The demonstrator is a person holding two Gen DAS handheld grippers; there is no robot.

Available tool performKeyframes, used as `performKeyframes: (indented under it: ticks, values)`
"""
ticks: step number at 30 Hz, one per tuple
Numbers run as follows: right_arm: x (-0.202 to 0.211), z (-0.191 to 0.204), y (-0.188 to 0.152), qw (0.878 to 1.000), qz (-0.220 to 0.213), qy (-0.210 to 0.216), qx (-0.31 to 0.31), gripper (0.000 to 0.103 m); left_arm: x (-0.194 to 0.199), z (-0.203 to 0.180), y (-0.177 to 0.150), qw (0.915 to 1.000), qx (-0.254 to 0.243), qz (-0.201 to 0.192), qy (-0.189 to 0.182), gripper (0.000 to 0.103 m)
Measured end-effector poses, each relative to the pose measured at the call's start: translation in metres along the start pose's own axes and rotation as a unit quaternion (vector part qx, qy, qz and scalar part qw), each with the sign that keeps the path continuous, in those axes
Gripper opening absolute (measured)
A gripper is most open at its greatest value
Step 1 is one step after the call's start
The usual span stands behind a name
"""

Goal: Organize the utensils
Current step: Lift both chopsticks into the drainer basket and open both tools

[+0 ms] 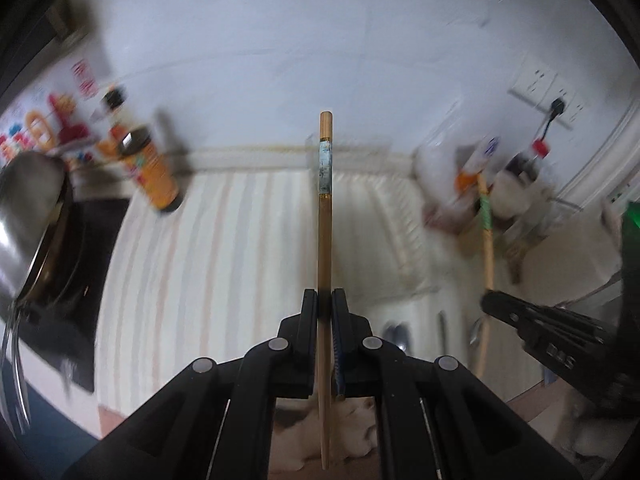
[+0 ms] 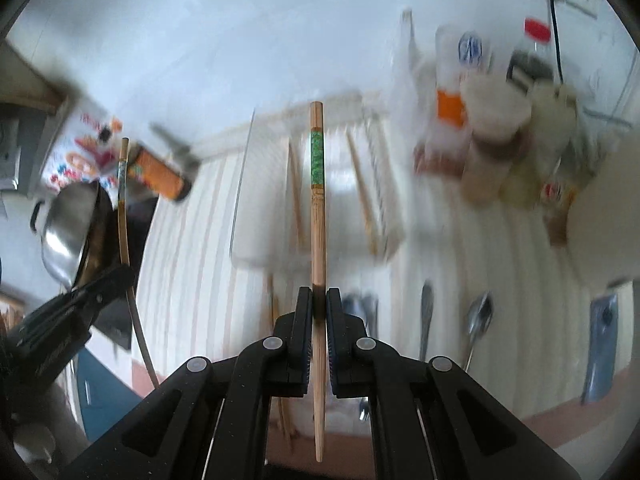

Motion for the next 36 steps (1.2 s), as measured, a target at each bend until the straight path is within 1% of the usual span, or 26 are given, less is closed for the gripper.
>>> performKeyframes:
  ticks: [2, 5, 6, 8, 11, 12, 15, 18, 22, 23, 24, 25, 26, 27, 29, 31, 32, 33, 34, 36]
  values:
    - [-0.004, -0.007, 0.026, 1.0, -0.006, 0.0, -0.006, 0.007, -0.007, -0.007, 0.016, 0.9999, 0.001, 0.003, -0.012, 0.004]
    - [-0.017, -0.011, 0.059, 1.0, -0.007, 0.0, -0.013, 0.007, -0.031, -0.016, 0.042, 0.9992, 0.009, 0.021, -0.033, 0.004]
    - [-0.025, -0.014, 0.07, 1.0, -0.004, 0.001, -0.015, 0.007, -0.044, -0.017, 0.054, 0.9986, 0.014, 0.032, -0.041, 0.004]
    - [-0.039, -0.017, 0.086, 1.0, 0.002, 0.001, -0.018, 0.007, -0.062, -0.02, 0.064, 0.9969, 0.028, 0.051, -0.053, 0.004]
    - [-0.071, -0.022, 0.108, 0.999, 0.026, 0.007, -0.028, 0.007, -0.092, -0.018, 0.08, 0.9932, 0.048, 0.081, -0.07, 0.004]
    - [-0.078, -0.023, 0.113, 0.999, 0.031, 0.007, -0.03, 0.007, -0.104, -0.016, 0.084, 0.9914, 0.059, 0.091, -0.073, 0.004]
    - [-0.102, -0.024, 0.119, 0.998, 0.047, 0.004, -0.031, 0.007, -0.123, -0.014, 0.091, 0.9885, 0.068, 0.111, -0.078, 0.004]
    - [-0.12, -0.024, 0.123, 0.998, 0.058, 0.003, -0.028, 0.007, -0.137, -0.014, 0.096, 0.9866, 0.061, 0.129, -0.078, 0.005]
    - [-0.138, -0.022, 0.124, 0.997, 0.077, 0.008, -0.018, 0.008, -0.137, -0.009, 0.094, 0.9858, 0.071, 0.134, -0.072, 0.006]
    - [-0.14, -0.022, 0.122, 0.996, 0.083, 0.008, -0.016, 0.011, -0.135, -0.006, 0.093, 0.9857, 0.075, 0.134, -0.069, 0.007]
    - [-0.14, -0.022, 0.121, 0.996, 0.084, 0.008, -0.014, 0.019, -0.134, -0.004, 0.092, 0.9863, 0.077, 0.13, -0.065, 0.008]
    - [-0.139, -0.022, 0.121, 0.997, 0.081, 0.006, -0.013, 0.023, -0.132, -0.002, 0.091, 0.9875, 0.076, 0.125, -0.058, 0.012]
    - [-0.137, -0.024, 0.12, 0.997, 0.078, 0.003, -0.014, 0.032, -0.131, 0.0, 0.09, 0.9884, 0.073, 0.124, -0.049, 0.026]
    - [-0.132, -0.026, 0.119, 0.997, 0.075, 0.001, -0.016, 0.032, -0.129, 0.003, 0.088, 0.9896, 0.069, 0.122, -0.035, 0.043]
    - [-0.124, -0.028, 0.116, 0.997, 0.07, -0.003, -0.013, 0.033, -0.122, 0.011, 0.083, 0.9923, 0.063, 0.106, -0.008, 0.061]
    - [-0.114, -0.034, 0.111, 0.998, 0.059, -0.016, -0.011, 0.034, -0.111, 0.018, 0.077, 0.9947, 0.057, 0.083, 0.022, 0.063]
    - [-0.108, -0.037, 0.108, 0.998, 0.052, -0.026, -0.009, 0.036, -0.106, 0.021, 0.074, 0.9953, 0.054, 0.072, 0.035, 0.067]
    - [-0.104, -0.04, 0.106, 0.998, 0.047, -0.035, -0.008, 0.04, -0.102, 0.024, 0.072, 0.9955, 0.053, 0.062, 0.047, 0.076]
    - [-0.099, -0.043, 0.102, 0.998, 0.04, -0.045, -0.008, 0.043, -0.096, 0.028, 0.068, 0.9957, 0.052, 0.046, 0.062, 0.081]
    - [-0.089, -0.051, 0.093, 0.997, 0.024, -0.069, -0.008, 0.06, -0.085, 0.033, 0.06, 0.9954, 0.047, 0.019, 0.081, 0.098]
Point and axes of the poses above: each gripper's, at about its wrist camera, not at the fingertips, and x roughly against the way its jaws point, z to its left, y to its top, the point moved 5 cm from there along -x, roughly the way its jaws point, and after that the axes turned 3 degrees about -z, right-handed, at the moved point
